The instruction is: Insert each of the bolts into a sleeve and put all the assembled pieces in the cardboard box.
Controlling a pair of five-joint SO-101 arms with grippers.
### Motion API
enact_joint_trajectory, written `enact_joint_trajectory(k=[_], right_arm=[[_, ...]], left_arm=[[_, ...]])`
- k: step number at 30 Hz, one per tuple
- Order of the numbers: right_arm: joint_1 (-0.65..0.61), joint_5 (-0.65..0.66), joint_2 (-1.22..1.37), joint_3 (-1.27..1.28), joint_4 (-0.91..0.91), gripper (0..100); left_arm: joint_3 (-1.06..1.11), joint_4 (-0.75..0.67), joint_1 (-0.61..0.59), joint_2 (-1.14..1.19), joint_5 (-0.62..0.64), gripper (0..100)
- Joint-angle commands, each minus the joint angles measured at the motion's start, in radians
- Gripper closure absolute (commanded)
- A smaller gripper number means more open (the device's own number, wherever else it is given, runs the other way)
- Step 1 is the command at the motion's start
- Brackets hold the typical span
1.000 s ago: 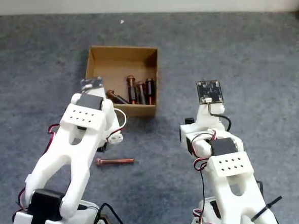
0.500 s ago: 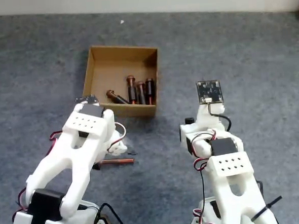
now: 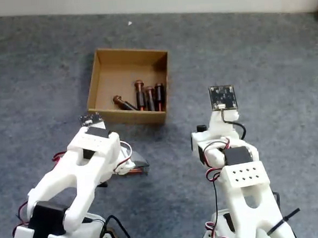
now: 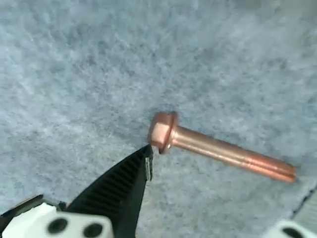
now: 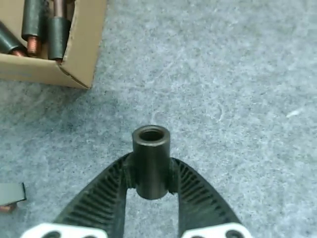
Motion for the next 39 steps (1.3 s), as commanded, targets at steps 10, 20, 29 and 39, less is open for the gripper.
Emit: enact_joint_trajectory(k=[10,20,29,39], right_arm=[[0.018,-0.011,-0.024,-0.002,-0.053,99.5],[0.018,-0.011,-0.024,-0.002,-0.053,99.5],[0.018,-0.011,-0.024,-0.002,-0.053,99.5],[0.018,-0.011,-0.024,-0.002,-0.053,99.5]], left_arm=[[-0.018,-0.244,-0.111,-0.035,0.137,53],[-0.044,-0.206,-0.084,-0.027,0.147,53],[-0.039,-0.172,-0.085,-0.025,0.146,87],[-0.025,-0.173,-0.085,-0.035,0.138,100]])
